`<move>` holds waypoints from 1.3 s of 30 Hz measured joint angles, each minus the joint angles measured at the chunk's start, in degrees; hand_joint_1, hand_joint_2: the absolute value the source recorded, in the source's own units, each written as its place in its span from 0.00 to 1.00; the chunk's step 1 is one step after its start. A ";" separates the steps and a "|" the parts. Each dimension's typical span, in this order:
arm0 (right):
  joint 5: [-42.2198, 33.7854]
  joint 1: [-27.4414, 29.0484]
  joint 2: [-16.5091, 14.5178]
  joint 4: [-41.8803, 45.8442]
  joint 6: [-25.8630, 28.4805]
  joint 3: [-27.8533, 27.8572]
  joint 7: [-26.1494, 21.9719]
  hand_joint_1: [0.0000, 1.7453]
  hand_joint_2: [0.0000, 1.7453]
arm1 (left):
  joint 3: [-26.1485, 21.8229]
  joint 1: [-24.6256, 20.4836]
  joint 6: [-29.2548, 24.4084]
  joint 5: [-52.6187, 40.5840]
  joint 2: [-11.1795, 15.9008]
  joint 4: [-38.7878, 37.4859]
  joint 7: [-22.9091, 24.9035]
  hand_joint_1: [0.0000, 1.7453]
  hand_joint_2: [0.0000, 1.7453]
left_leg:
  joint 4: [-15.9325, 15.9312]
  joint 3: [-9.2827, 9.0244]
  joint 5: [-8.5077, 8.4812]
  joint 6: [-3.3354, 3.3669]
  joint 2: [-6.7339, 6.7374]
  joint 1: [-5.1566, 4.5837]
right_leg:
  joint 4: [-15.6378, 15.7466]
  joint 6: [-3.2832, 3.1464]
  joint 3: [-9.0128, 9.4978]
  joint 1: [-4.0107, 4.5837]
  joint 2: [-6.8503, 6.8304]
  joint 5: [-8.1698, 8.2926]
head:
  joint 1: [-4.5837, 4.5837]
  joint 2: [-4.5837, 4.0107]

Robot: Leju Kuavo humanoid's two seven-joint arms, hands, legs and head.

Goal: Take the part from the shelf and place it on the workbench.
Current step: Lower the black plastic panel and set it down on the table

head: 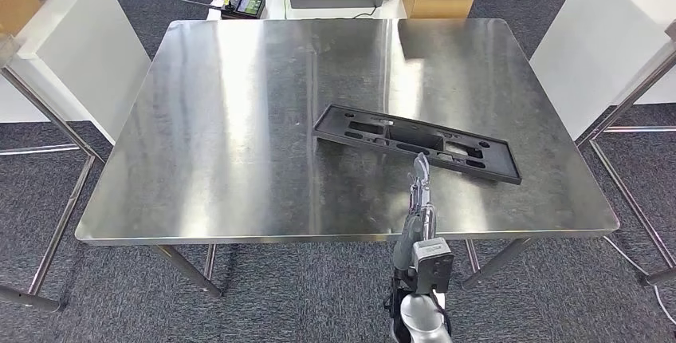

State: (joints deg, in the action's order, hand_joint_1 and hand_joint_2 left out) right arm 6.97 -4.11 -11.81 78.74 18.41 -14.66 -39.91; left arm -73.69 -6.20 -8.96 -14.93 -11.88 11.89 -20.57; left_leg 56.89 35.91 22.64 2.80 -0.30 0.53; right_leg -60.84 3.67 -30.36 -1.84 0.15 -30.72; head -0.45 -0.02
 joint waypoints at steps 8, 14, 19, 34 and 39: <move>1.35 -0.08 -1.15 -1.27 0.59 -1.16 -0.09 0.00 0.00 | -2.00 -0.12 -1.07 1.43 -0.42 0.00 0.21 0.00 0.00 | 8.39 3.76 6.74 -2.54 0.12 0.76 | 3.30 -3.67 -0.42 0.15 0.13 3.02 | -0.17 -0.01; 1.64 -0.01 -1.28 -1.75 1.30 -1.52 -0.09 0.00 0.00 | -2.61 -0.21 -1.58 2.16 -0.70 0.00 0.41 0.00 0.00 | 11.11 -0.47 8.75 -2.00 0.12 0.70 | 3.18 -3.89 -2.93 1.07 -0.15 5.04 | -0.23 -0.01; 1.62 -0.14 -1.49 -1.74 1.41 -1.83 -0.10 0.00 0.00 | -2.91 -0.64 -1.73 2.17 -0.89 0.00 0.61 0.00 0.00 | 0.61 -7.17 6.56 -0.69 0.04 -0.46 | 3.50 -2.21 -3.26 1.06 -0.30 6.56 | -0.25 0.00; 2.07 -0.31 -1.87 -3.28 0.91 -1.98 -0.14 0.00 0.00 | -4.06 -0.88 -3.78 3.90 -2.06 -0.02 0.68 0.00 0.00 | -0.21 0.64 -1.73 -0.65 0.79 -0.68 | 6.20 -2.00 5.31 1.83 -0.18 -0.05 | -0.10 -0.01; 4.45 -1.11 -2.92 -6.53 0.18 -2.61 -0.09 0.00 0.00 | -4.38 -0.84 -4.05 4.13 -2.06 -0.02 0.61 0.00 0.00 | 6.66 3.35 5.42 -2.45 0.43 0.10 | 6.12 -4.50 2.79 0.82 -0.59 2.54 | -0.44 0.00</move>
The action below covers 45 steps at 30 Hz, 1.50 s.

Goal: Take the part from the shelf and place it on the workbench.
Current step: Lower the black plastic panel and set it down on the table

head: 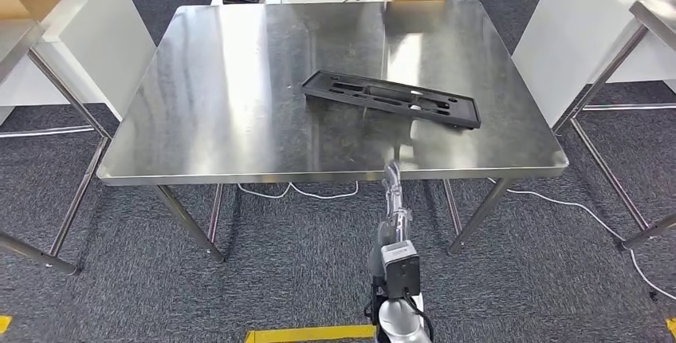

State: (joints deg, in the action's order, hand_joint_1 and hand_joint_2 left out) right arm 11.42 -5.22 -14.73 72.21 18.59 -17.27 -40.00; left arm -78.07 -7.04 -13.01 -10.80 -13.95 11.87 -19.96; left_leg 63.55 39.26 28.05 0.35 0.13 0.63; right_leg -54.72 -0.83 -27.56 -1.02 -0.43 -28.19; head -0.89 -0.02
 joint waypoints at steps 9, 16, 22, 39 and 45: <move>7.47 -8.94 -2.42 -30.14 2.74 0.41 8.18 0.00 0.00 | 0.01 -0.27 -0.32 -0.09 0.01 0.00 0.40 0.00 0.00 | -5.35 -10.82 0.85 -0.97 -0.48 0.85 | -2.06 1.82 -5.53 0.20 -0.11 3.93 | -0.09 0.00; 15.42 -10.74 -1.03 -47.90 8.16 0.19 27.85 0.00 0.00 | 0.56 -0.32 -0.27 -0.98 0.10 0.02 0.79 0.00 0.00 | -6.67 -7.11 -2.40 2.86 -0.05 0.00 | -11.54 2.22 -10.21 0.32 0.08 -3.24 | 0.51 0.01; 23.16 -10.06 0.98 -54.70 8.11 -2.34 48.01 0.00 0.00 | 0.72 -0.31 -0.57 -1.41 0.20 0.02 0.86 0.00 0.00 | -6.53 -2.55 -6.08 2.98 0.17 -0.65 | -15.62 3.73 -6.15 0.46 0.17 -3.64 | 0.62 0.00; 17.83 -4.19 5.28 -61.14 7.14 -0.19 60.11 0.00 0.00 | 2.80 -0.12 -2.69 -3.21 0.71 0.02 1.92 0.00 0.00 | 1.32 -8.42 0.75 -1.81 -0.31 1.46 | -2.14 1.54 -5.40 -0.05 -0.57 3.45 | -0.18 0.00; 18.67 -5.06 5.74 -61.45 7.01 -0.13 59.48 0.00 0.00 | 3.98 -0.18 -2.69 -5.12 0.73 0.01 2.60 0.00 0.00 | -5.86 -10.00 1.25 2.00 -0.26 0.43 | -4.86 3.47 -8.39 0.28 -0.29 3.12 | 0.11 -0.01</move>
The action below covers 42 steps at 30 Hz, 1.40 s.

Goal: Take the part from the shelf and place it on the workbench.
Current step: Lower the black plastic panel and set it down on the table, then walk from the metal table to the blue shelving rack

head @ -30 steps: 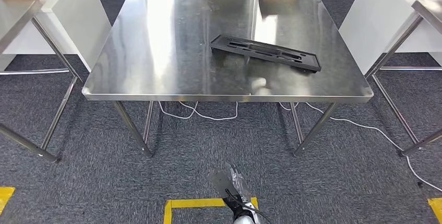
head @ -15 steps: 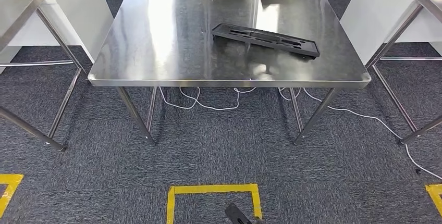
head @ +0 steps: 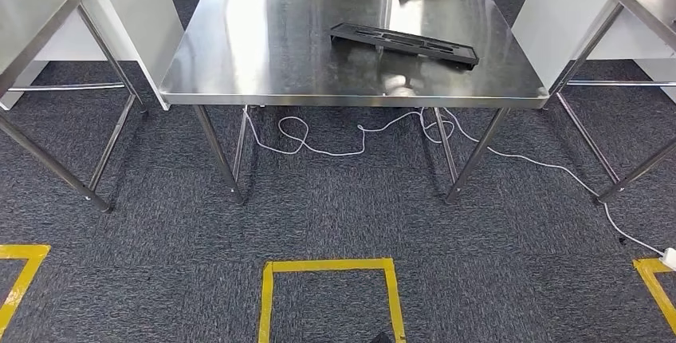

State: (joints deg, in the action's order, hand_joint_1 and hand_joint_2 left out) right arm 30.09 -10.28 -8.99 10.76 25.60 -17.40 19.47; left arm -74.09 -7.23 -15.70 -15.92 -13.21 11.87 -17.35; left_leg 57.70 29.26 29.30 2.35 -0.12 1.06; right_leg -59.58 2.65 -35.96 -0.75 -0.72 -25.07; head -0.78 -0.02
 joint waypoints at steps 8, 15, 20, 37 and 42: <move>-0.17 0.48 0.19 -0.37 0.06 0.07 -0.44 0.00 0.00 | 3.03 0.25 0.33 -3.49 0.25 -0.01 2.69 0.00 0.00 | 0.17 7.58 -6.41 0.93 0.53 -0.95 | -9.45 0.43 3.85 0.13 0.43 -5.92 | 0.54 0.00; -2.82 1.68 0.35 -0.57 2.18 1.79 -1.26 0.00 0.00 | 5.37 0.54 1.94 -5.73 0.38 -0.01 3.98 0.00 0.00 | 0.24 9.89 -9.03 -1.13 0.51 -0.92 | 5.33 -2.46 11.70 0.62 0.33 -6.31 | 0.40 0.00; -3.66 2.46 0.43 -0.70 2.49 2.76 -1.74 0.00 0.00 | 6.02 0.82 2.06 -6.19 0.63 -0.01 4.15 0.00 0.00 | 15.36 12.61 3.11 -2.84 0.11 -0.14 | 5.11 -3.86 7.77 0.17 -0.21 -2.52 | -0.02 0.00; -6.95 4.29 1.05 -0.97 4.43 7.26 -4.15 0.00 0.00 | 8.35 0.70 2.43 -8.25 1.19 0.02 4.92 0.00 0.00 | -0.43 5.26 -4.34 0.57 0.62 -0.19 | -14.23 0.36 -1.93 -0.17 0.38 -8.23 | 0.73 0.00; -7.00 4.30 1.29 -0.97 4.45 7.55 -4.19 0.00 0.00 | 8.40 0.72 2.44 -8.25 1.17 0.01 4.92 0.00 0.00 | -0.48 7.41 -7.12 -0.96 0.72 -0.22 | 4.10 0.36 10.92 0.36 0.71 -6.07 | 0.76 0.01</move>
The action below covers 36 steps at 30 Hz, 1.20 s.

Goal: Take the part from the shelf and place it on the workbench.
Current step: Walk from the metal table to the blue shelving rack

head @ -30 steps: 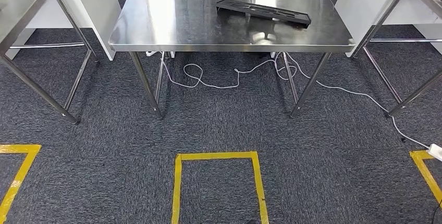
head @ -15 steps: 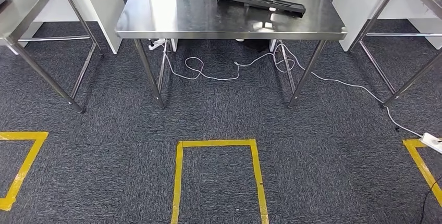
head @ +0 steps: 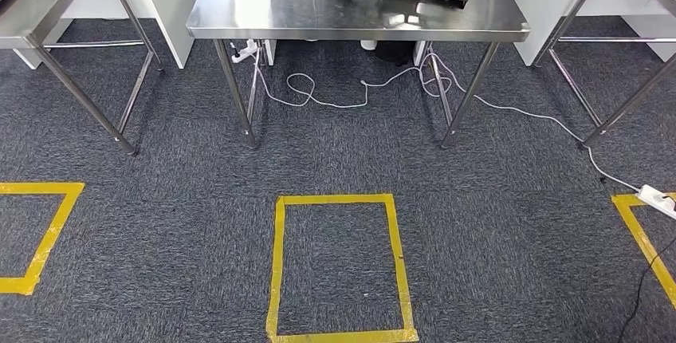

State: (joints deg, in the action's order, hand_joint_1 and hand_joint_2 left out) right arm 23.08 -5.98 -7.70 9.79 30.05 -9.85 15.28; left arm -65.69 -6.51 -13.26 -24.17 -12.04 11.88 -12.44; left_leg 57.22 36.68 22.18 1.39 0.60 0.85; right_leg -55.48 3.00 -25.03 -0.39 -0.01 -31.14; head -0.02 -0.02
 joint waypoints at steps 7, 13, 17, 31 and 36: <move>-0.07 0.06 -0.05 -0.02 0.19 0.04 -0.01 0.00 0.00 | 0.01 0.24 0.01 -0.03 0.02 0.01 0.02 0.00 0.00 | 9.45 2.57 9.40 -2.11 -0.44 0.44 | 0.78 -4.44 -2.69 0.04 -0.56 2.82 | -0.44 -0.01; -0.50 0.14 -0.09 -0.02 0.81 0.56 -0.18 0.00 0.00 | 0.26 0.20 0.25 -0.82 0.09 0.01 0.01 0.00 0.00 | 7.13 -5.66 7.40 -1.28 -0.61 0.27 | -1.65 -4.19 -7.43 0.93 -0.70 5.15 | -0.50 0.00; -1.21 0.19 -0.23 -0.03 1.12 1.22 -0.22 0.00 0.00 | 1.10 0.16 0.79 -1.77 0.22 0.01 0.05 0.00 0.00 | -0.76 -9.94 8.28 0.25 -0.73 -0.52 | -1.95 -2.72 -8.56 0.78 -0.91 6.79 | -0.49 0.00; -5.38 0.90 0.61 -0.09 2.76 5.86 -0.71 0.00 0.00 | 4.62 0.27 4.33 -5.47 0.79 0.01 0.81 0.00 0.00 | 0.16 1.06 -1.62 -1.84 0.28 1.11 | -1.00 1.63 1.34 -2.10 0.29 -1.47 | 0.34 0.01; -5.69 1.41 0.57 -0.11 2.88 6.80 -0.84 0.00 0.00 | 5.15 0.69 4.30 -6.12 1.04 -0.10 0.95 0.00 0.00 | 4.44 2.86 3.44 -2.83 0.01 1.76 | -2.20 -1.23 -1.39 -2.04 -0.42 -0.95 | -0.32 -0.01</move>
State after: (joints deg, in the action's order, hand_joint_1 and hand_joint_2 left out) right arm 17.39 -4.57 -7.13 9.68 32.94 -3.05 14.45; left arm -60.54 -5.82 -8.95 -30.30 -10.99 11.78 -11.49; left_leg 61.66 39.54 25.62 -1.44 0.61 2.61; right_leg -57.68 1.78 -26.43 -2.43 -0.43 -32.09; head -0.34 -0.02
